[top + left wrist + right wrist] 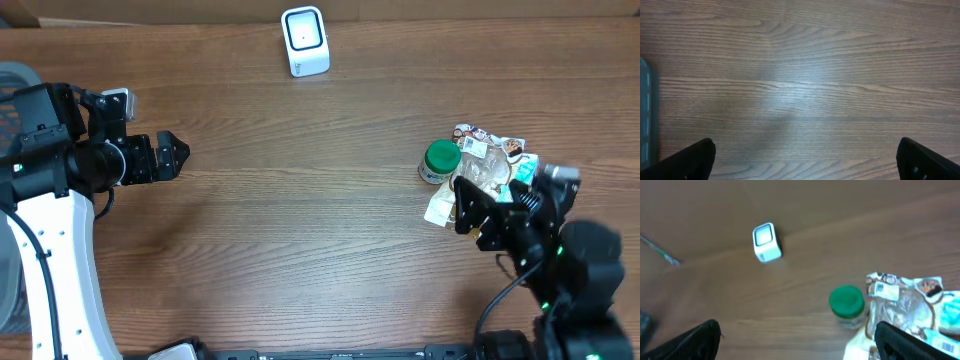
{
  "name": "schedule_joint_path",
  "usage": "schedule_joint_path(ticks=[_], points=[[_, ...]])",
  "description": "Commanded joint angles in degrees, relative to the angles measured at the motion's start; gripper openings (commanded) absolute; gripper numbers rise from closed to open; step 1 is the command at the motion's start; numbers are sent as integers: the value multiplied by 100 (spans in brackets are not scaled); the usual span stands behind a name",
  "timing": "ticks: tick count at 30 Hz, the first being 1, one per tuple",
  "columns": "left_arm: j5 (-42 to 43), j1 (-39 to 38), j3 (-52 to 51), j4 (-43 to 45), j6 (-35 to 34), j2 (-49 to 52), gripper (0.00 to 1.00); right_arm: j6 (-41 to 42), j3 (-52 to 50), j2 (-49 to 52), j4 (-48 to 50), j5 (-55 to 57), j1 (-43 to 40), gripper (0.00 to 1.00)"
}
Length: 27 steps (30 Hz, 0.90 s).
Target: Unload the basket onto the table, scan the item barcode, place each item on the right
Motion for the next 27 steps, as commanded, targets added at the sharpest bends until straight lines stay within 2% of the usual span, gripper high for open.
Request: schedule_joint_path(ticks=[1,3,6,9,13,19,27], points=[[4,-22,37,2,83,-9,100,-7,-1287,-839,1099,-125,-109,100],[4,-20,37,2,85,-9,100,-7,-2131,-1331,1991,-334,-129,100],[4,-20,37,2,83,-9,100,-17,-2837,-1676,2763,-337,-131,100],[4,-20,37,2,85,-9,100,-11,-3534,-2074,3165,415,-166,100],[4,-20,37,2,85,-9,100,-13,-3880,-2483,3150,1045,-166,100],[2,-22,37,2,85,-9,100,-9,-4162,-2983,3134,1027,-166,100],[4,-20,37,2,83,-9,100,-9,-4205,-3008,3230,1019,-166,100]])
